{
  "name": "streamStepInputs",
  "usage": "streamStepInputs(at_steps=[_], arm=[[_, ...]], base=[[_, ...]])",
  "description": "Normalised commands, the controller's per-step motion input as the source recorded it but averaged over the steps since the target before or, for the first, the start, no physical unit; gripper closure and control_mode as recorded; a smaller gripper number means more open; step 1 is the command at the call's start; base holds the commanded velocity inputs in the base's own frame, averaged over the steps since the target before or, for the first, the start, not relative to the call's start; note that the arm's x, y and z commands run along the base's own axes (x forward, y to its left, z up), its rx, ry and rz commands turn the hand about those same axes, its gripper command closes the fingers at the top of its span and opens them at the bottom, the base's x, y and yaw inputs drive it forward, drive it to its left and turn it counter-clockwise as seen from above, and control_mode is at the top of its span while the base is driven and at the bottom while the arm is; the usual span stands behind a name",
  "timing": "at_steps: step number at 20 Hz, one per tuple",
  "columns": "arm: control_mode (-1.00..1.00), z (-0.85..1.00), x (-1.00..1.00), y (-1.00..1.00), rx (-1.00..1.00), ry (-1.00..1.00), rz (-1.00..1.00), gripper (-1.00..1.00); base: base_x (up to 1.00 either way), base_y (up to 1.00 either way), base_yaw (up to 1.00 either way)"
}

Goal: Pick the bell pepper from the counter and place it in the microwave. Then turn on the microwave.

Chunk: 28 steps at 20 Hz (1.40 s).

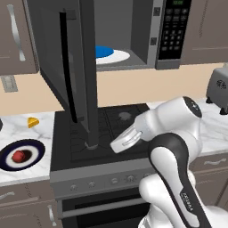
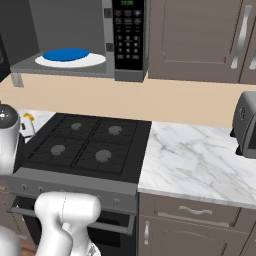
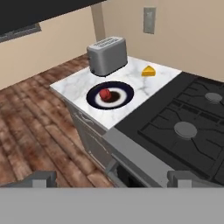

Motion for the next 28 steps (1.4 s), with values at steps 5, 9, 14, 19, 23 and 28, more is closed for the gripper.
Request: streamStepInputs(at_steps=[5, 9, 14, 19, 23, 28], arm=[[-1.00, -0.20, 0.07, 0.12, 0.04, -0.11, -0.08, -1.00], [-1.00, -0.18, 0.09, 0.12, 0.03, -0.09, -0.08, -1.00], [-1.00, -0.20, 0.06, 0.12, 0.02, -0.08, -0.02, -1.00], [-1.00, -0.21, 0.04, 0.06, 0.04, -0.06, 0.00, -1.00], [-1.00, -0.24, 0.00, 0.01, 0.09, -0.08, 0.00, -1.00], [-1.00, -0.25, 0.01, 0.07, 0.11, -0.11, -0.02, -1.00]], base=[[0.00, 0.00, 0.00], [0.00, 0.00, 0.00], [0.00, 0.00, 0.00], [0.00, 0.00, 0.00], [0.00, 0.00, 0.00], [0.00, 0.00, 0.00]])
